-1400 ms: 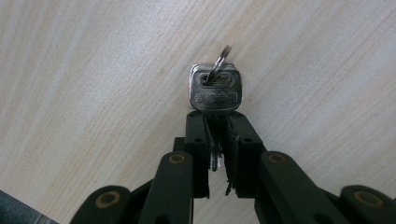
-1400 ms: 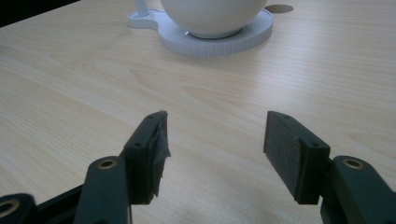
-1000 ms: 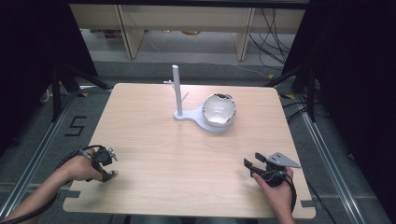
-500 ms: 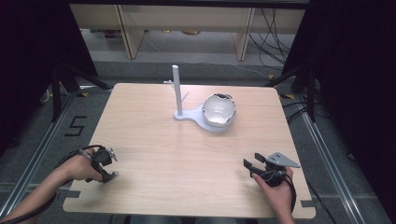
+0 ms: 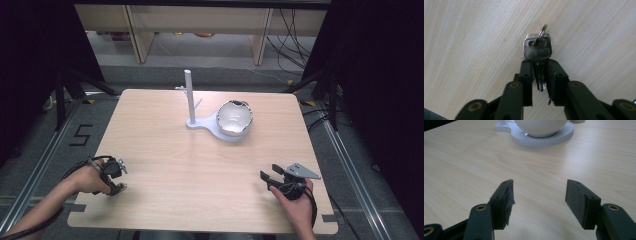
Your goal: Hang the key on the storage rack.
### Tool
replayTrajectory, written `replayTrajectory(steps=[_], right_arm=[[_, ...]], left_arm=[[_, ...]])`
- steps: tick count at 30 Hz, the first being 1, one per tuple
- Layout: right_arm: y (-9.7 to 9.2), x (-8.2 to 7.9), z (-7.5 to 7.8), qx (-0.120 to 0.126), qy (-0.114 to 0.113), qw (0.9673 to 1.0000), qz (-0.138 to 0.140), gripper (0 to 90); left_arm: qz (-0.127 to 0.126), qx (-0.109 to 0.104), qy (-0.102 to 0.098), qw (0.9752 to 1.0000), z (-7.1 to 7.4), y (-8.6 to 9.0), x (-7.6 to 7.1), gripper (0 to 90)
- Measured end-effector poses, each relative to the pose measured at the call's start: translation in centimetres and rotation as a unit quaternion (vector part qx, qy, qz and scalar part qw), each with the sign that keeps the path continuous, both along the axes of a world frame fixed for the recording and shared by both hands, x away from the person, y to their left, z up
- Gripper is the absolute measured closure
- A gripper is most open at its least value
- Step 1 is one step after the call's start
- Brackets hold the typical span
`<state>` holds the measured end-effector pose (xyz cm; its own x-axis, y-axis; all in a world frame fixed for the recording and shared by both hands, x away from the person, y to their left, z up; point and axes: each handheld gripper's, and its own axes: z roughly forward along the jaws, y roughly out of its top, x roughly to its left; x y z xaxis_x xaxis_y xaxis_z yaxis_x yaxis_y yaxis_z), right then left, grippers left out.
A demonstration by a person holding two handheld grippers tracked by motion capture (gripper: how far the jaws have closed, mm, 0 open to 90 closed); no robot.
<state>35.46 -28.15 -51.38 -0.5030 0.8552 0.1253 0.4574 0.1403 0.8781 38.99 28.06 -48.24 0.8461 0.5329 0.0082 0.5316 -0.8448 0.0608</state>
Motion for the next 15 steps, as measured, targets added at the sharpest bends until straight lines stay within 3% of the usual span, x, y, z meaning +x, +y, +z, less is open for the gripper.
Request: replayTrajectory(steps=[2, 7, 9, 15], right_arm=[[0.12, -0.12, 0.03, 0.004, 0.007, 1.0, -0.004, 40.7], [0.19, -0.19, 0.07, 0.007, 0.013, 0.9999, -0.005, 40.7], [0.06, 0.02, 0.0, 0.0, 0.002, 1.0, 0.001, 40.7], [0.04, 0.03, 0.0, 0.0, 0.003, 1.0, 0.0, 40.8]], left_arm=[[-0.005, 0.001, -0.001, 1.0, 0.03, -0.02, -0.08, 79.9], [-0.046, -0.006, 0.0, 0.9989, 0.06, 0.14, -0.16, 80.6], [-0.054, -0.014, -0.006, 0.9984, 0.04, 0.21, -0.14, 80.7], [-0.055, -0.017, -0.006, 0.9983, 0.29, 0.07, -0.04, 80.7]])
